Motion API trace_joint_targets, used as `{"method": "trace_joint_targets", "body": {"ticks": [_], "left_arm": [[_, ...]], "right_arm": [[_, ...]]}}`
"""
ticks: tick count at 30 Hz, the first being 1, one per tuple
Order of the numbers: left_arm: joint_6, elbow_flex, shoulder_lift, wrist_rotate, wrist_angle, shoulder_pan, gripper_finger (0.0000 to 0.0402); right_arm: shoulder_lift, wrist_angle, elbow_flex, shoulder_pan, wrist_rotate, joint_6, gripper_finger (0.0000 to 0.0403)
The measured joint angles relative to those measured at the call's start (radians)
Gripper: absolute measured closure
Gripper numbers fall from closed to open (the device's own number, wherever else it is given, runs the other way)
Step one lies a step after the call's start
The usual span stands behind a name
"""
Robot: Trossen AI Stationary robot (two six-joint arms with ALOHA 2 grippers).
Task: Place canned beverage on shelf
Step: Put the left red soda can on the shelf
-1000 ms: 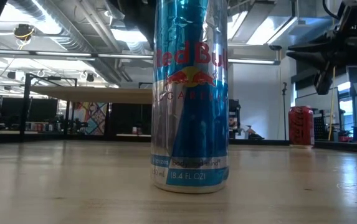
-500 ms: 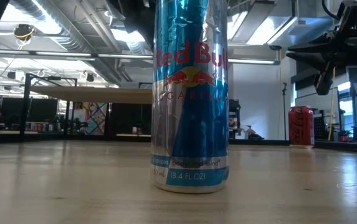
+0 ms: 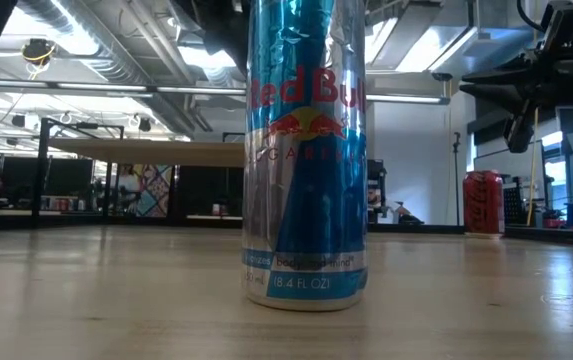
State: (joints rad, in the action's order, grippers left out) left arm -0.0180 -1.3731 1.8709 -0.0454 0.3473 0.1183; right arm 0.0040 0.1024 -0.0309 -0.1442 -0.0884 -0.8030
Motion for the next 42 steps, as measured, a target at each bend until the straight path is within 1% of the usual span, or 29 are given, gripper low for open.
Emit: {"method": "trace_joint_targets", "body": {"ticks": [5, 8, 10, 12, 13, 18, 21, 24, 27, 31, 36, 39, 42], "left_arm": [[0.007, -0.002, 0.000, 0.012, 0.017, -0.002, 0.0111], [0.008, -0.003, 0.000, 0.009, 0.053, -0.002, 0.0096], [0.000, -0.003, 0.000, -0.023, 0.078, 0.002, 0.0081], [-0.042, 0.005, 0.005, -0.069, 0.100, 0.003, 0.0066], [-0.056, 0.008, 0.009, -0.071, 0.100, 0.003, 0.0060], [-0.041, 0.011, 0.008, 0.028, 0.078, -0.009, 0.0046], [-0.039, 0.011, 0.008, 0.061, 0.048, -0.014, 0.0045], [-0.012, 0.011, 0.008, 0.052, 0.010, -0.021, 0.0046], [0.038, 0.011, 0.008, 0.068, -0.005, -0.026, 0.0049], [0.117, 0.011, 0.008, 0.083, 0.031, -0.025, 0.0051], [0.133, 0.010, 0.018, 0.085, 0.071, -0.025, 0.0052], [0.164, 0.010, 0.026, 0.087, 0.056, -0.026, 0.0064], [0.199, 0.010, 0.026, 0.091, 0.059, -0.026, 0.0090]], "right_arm": [[0.000, 0.000, 0.000, 0.000, -0.001, 0.000, 0.0363], [0.000, 0.000, 0.000, 0.000, -0.002, 0.000, 0.0363], [0.000, 0.000, 0.000, 0.000, -0.008, 0.000, 0.0363], [0.000, 0.000, 0.000, 0.000, -0.017, 0.000, 0.0363], [0.000, 0.000, 0.000, 0.000, -0.017, 0.000, 0.0363], [0.000, 0.000, 0.000, 0.000, -0.017, 0.000, 0.0363], [0.000, -0.002, 0.000, 0.000, -0.017, 0.000, 0.0363], [0.000, -0.010, 0.000, 0.000, -0.026, 0.000, 0.0363], [0.000, -0.022, 0.000, 0.000, -0.043, 0.001, 0.0363], [0.000, -0.025, 0.000, 0.000, -0.043, 0.000, 0.0363], [0.000, -0.025, 0.000, 0.000, -0.061, 0.000, 0.0363], [0.000, -0.026, 0.000, 0.000, -0.061, 0.000, 0.0363], [0.000, -0.026, 0.000, 0.000, -0.061, 0.001, 0.0363]]}}
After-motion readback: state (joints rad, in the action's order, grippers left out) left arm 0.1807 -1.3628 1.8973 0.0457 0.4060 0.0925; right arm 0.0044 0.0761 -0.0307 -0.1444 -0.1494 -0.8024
